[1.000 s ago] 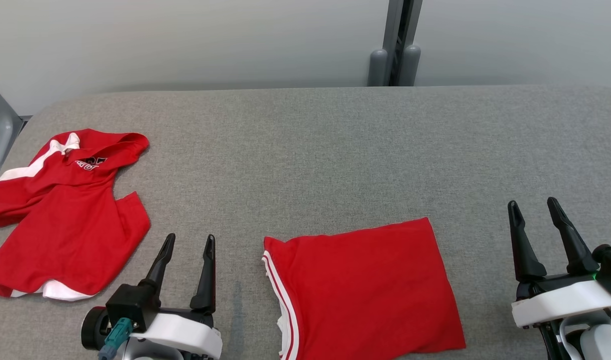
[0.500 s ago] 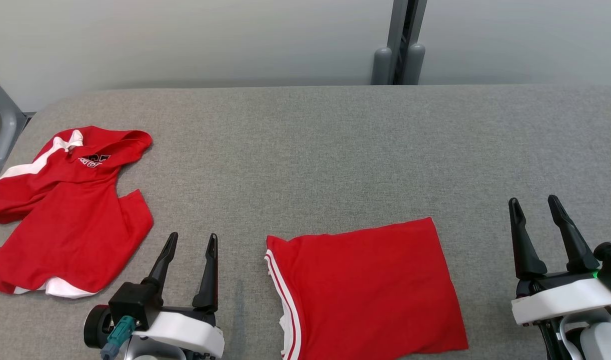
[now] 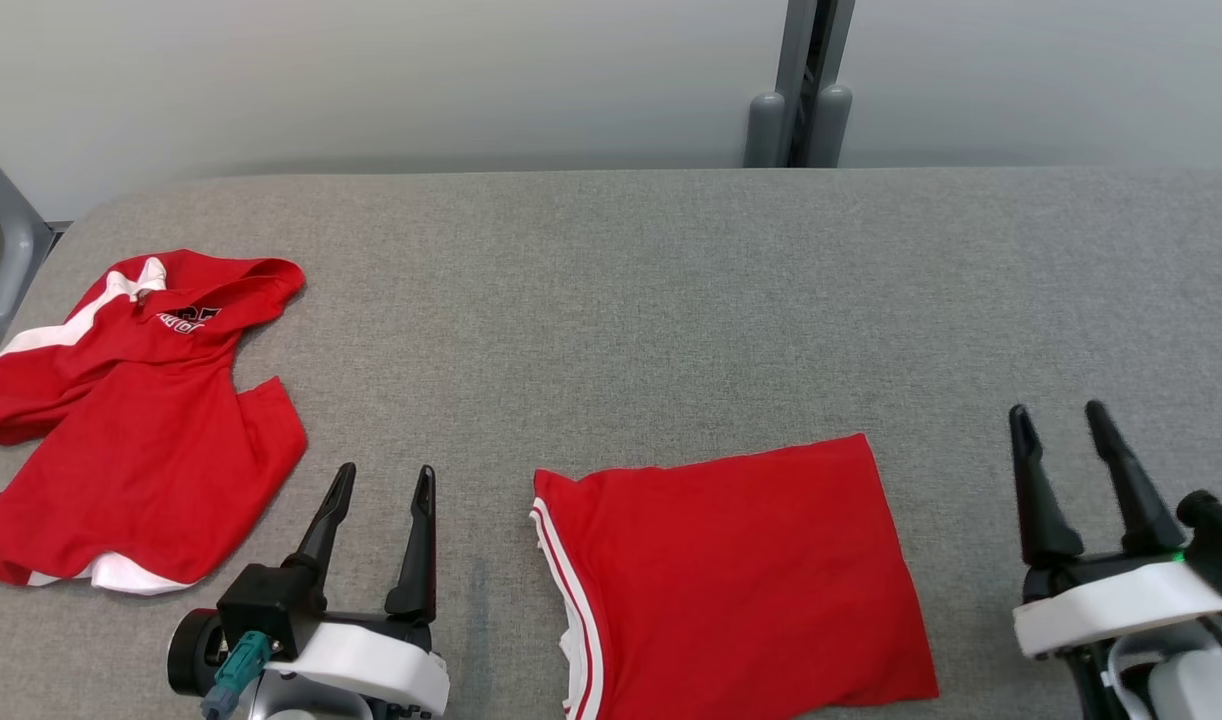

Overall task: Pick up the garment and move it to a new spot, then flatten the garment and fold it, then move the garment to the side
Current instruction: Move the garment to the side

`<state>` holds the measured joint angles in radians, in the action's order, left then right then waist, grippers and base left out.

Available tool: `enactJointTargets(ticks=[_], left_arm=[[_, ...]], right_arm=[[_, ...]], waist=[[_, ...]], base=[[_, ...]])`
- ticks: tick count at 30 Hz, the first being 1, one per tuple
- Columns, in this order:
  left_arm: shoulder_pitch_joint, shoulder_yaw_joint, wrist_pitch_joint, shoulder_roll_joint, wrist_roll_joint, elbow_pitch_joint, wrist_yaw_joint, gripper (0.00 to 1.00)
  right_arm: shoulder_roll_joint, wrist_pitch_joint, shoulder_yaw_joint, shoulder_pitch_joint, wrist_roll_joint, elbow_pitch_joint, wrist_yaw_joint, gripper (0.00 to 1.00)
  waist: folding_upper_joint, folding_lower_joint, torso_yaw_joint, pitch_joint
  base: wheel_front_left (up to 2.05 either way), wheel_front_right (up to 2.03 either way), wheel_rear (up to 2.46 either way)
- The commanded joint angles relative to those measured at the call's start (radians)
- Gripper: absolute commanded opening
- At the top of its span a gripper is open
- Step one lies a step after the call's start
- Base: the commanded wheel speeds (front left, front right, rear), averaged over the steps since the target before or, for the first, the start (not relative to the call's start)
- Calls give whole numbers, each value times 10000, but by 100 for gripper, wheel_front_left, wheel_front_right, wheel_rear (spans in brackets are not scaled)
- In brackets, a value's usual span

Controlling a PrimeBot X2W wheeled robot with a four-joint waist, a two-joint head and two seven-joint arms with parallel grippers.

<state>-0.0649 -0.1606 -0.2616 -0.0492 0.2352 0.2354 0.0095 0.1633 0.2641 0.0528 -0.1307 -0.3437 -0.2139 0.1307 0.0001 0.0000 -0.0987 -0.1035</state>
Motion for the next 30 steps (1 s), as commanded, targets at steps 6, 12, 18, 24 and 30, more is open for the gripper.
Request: enactJointTargets(ticks=[6, 12, 18, 24, 30], left_arm=[[-184, -30, -29, -31, -21, 73, -9, 100], [-279, -67, -29, -33, 11, 2, 7, 100], [-307, -124, -29, -31, -14, 52, -19, 100], [-376, -83, -29, -33, 19, -95, 42, 100], [-328, -60, -29, -33, -32, -93, 20, 100]], right_arm=[[107, -501, 1173, 24, -1286, -980, 1, 100], [158, -1109, 2001, -119, -2564, -1784, 1, 100], [259, -1535, 2713, -452, -3334, -2408, 1, 100], [195, -1878, 3281, -668, -3772, -3028, 1, 100], [199, -1820, 3616, -785, -3867, -3493, -1, 25]], waist=[[-1, 0, -65, -105], [-1, 0, -170, -226], [-1, 0, -283, -313], [-1, 0, -408, -351], [-1, 0, -444, -325]], base=[[0, 0, 0], [0, 0, 0], [0, 0, 0], [0, 0, 0], [0, 0, 0]])
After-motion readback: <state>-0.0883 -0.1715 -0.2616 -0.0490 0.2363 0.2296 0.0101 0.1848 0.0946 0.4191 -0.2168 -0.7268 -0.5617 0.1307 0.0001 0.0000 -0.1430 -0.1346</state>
